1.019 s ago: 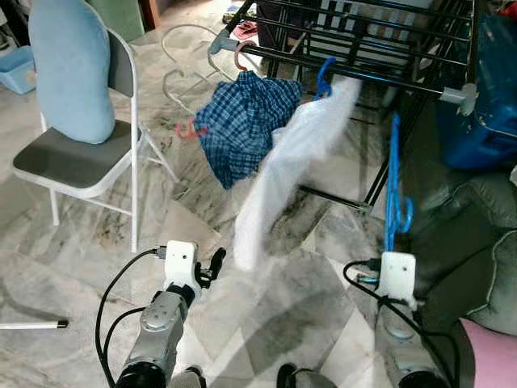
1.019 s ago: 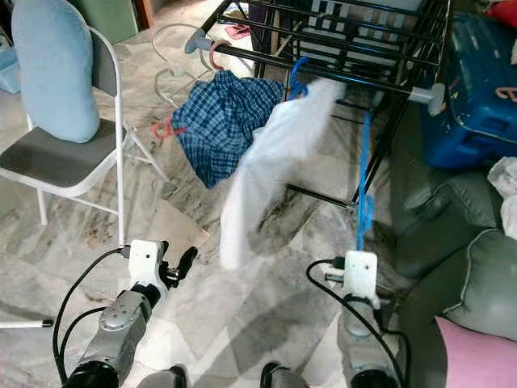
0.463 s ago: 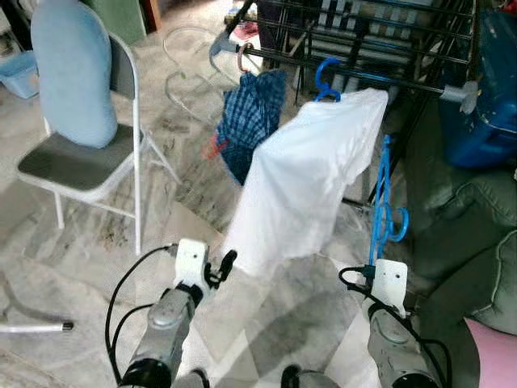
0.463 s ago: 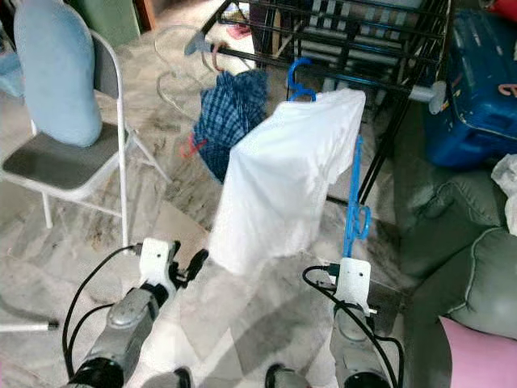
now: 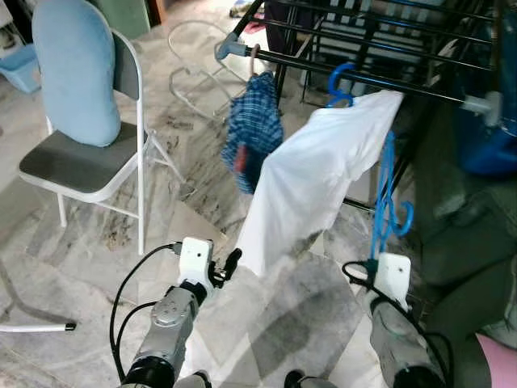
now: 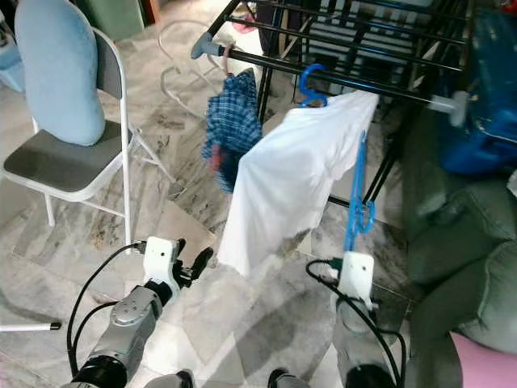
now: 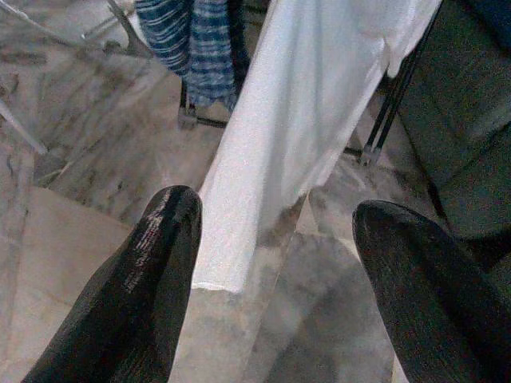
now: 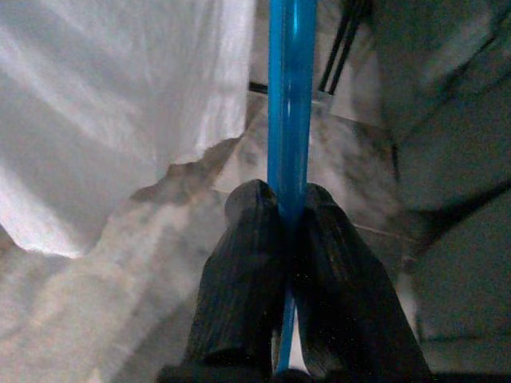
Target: Hang hanger
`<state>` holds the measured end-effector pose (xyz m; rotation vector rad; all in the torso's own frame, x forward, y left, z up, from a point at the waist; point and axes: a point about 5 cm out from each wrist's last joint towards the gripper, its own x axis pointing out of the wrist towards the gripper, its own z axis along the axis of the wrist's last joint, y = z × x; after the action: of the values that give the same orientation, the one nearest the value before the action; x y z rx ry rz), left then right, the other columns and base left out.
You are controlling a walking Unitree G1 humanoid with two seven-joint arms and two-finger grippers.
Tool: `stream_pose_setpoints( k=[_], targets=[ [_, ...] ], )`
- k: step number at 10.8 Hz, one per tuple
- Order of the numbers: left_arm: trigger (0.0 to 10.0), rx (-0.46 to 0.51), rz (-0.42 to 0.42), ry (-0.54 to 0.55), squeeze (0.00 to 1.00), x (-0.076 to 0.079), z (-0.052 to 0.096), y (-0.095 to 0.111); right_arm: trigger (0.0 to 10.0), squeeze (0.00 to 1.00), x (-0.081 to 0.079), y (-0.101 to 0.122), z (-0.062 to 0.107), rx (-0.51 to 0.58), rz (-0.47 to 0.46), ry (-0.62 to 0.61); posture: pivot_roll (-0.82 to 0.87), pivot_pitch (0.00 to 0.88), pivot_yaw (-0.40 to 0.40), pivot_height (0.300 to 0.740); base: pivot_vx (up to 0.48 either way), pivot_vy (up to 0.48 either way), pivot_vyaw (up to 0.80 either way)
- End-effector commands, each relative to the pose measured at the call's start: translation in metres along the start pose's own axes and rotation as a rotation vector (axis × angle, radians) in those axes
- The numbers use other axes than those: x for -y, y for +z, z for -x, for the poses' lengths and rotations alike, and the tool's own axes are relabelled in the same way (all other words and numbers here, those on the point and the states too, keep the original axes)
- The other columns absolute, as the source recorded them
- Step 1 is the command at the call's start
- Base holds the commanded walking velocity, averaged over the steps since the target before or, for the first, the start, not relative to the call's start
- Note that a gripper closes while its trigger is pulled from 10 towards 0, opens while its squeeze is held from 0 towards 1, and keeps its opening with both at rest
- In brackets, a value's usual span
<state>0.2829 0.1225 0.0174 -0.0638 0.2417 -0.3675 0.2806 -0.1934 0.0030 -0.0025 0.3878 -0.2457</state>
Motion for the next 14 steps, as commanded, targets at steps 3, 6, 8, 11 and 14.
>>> stream_pose_setpoints(
  k=[3,6,8,11,14],
  targets=[
    [10.0,-0.031,0.011,-0.011,0.0,0.0,0.004,-0.008,10.0,0.0,0.0,-0.004,0.0,-0.025,-0.003,0.005,-0.05,0.176,-0.004,0.74,0.298,0.0,-0.8],
    [10.0,-0.037,0.01,-0.004,0.0,-0.002,0.005,-0.01,10.0,0.0,-0.001,-0.004,-0.001,-0.035,-0.001,0.016,-0.04,0.174,-0.005,0.74,0.284,0.0,-0.57],
    [10.0,-0.042,0.009,0.006,0.0,-0.003,0.005,-0.01,10.0,0.0,-0.017,0.011,-0.003,0.054,0.19,0.118,-0.06,0.179,0.002,0.74,0.381,0.0,0.0],
    [10.0,-0.049,0.011,0.012,0.0,-0.003,0.003,-0.01,10.0,0.0,-0.03,0.017,-0.006,0.007,0.077,0.173,-0.06,0.189,0.001,0.74,0.311,0.365,0.0],
    [10.0,-0.052,-0.005,0.02,0.0,-0.004,0.004,-0.011,10.0,0.0,-0.042,0.007,-0.002,-0.068,0.085,0.274,-0.06,0.19,0.001,0.74,0.279,0.391,0.0]
  ],
)
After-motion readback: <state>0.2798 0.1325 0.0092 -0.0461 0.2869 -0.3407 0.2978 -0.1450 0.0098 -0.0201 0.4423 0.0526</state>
